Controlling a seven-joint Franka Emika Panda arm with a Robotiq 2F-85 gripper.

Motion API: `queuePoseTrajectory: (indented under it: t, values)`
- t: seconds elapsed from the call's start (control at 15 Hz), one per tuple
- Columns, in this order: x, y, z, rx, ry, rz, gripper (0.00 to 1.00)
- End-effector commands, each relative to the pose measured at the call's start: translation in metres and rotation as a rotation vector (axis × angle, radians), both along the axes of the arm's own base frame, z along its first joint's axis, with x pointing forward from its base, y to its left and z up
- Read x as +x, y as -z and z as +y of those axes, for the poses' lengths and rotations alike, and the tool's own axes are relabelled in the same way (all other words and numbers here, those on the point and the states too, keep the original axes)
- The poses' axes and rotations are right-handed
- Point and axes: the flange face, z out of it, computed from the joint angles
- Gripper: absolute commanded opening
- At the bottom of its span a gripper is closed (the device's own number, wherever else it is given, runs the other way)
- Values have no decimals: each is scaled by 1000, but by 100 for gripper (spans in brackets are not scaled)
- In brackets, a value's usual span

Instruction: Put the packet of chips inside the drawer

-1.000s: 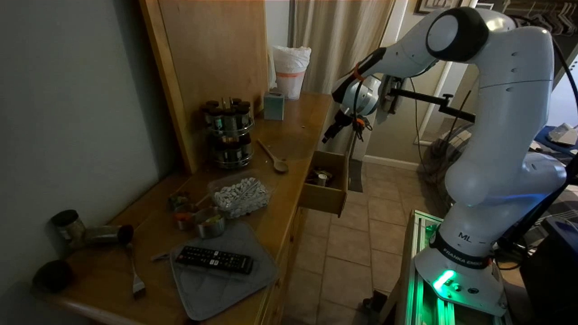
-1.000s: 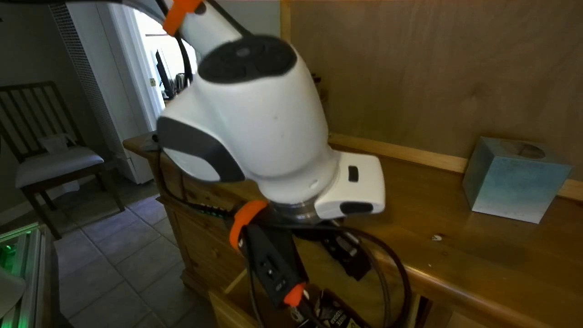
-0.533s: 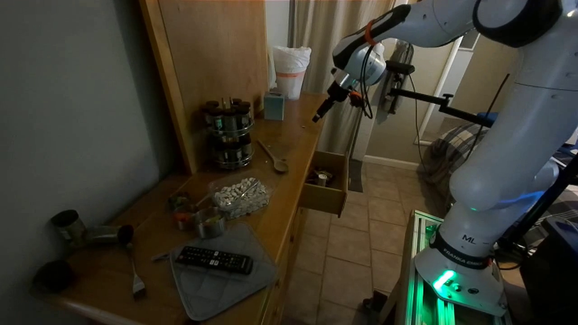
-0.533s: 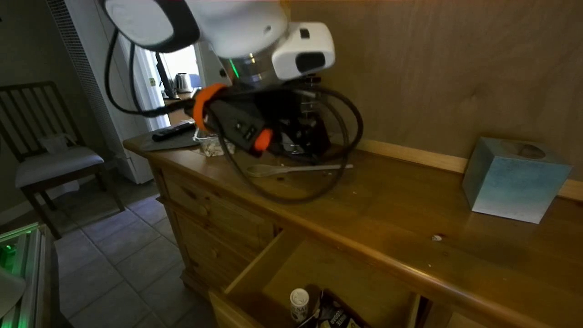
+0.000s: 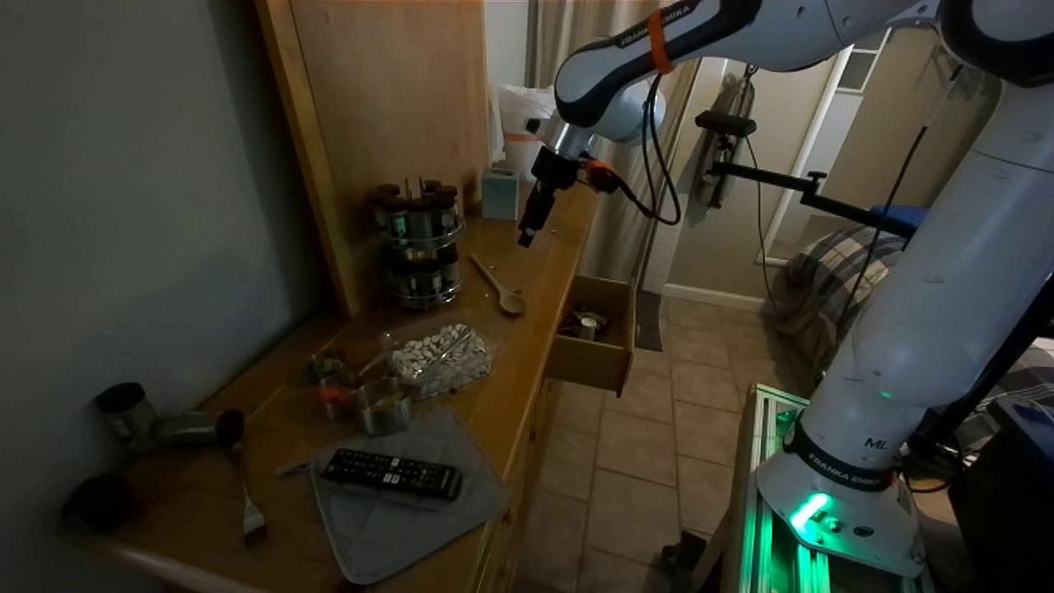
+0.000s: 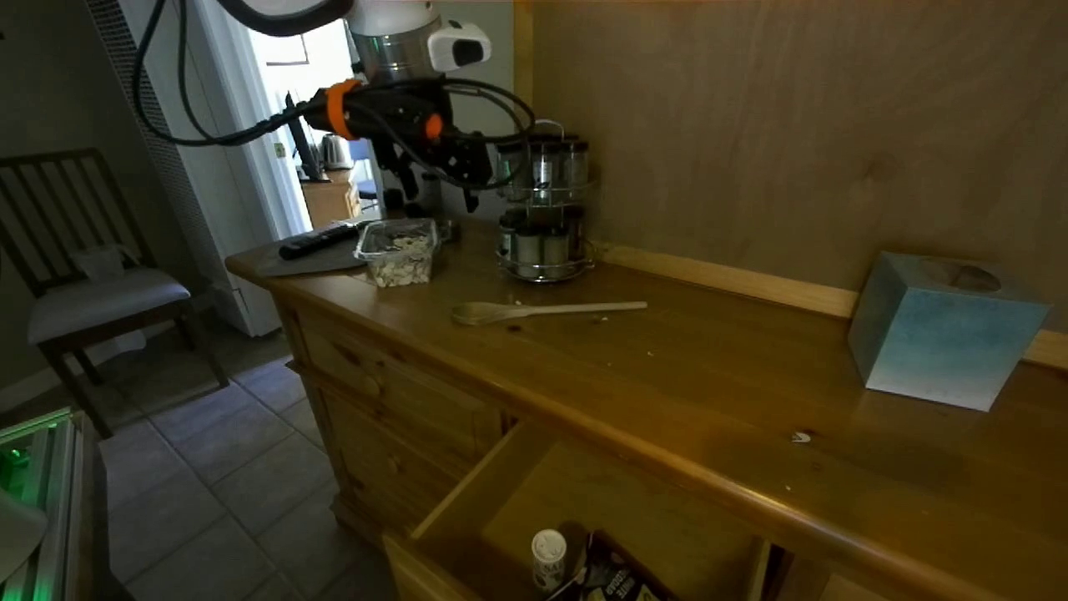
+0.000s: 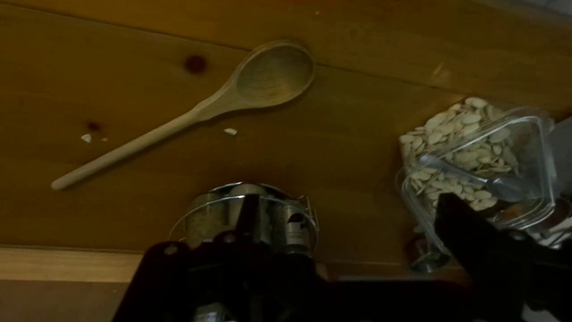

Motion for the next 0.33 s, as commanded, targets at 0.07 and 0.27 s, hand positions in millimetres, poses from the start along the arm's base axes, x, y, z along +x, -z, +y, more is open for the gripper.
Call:
queuePoseTrajectory:
  t: [0.07,0.27]
  values:
    - [0,6,16,-22,-25,25,100]
    - [0,6,12,-20,-18,25,100]
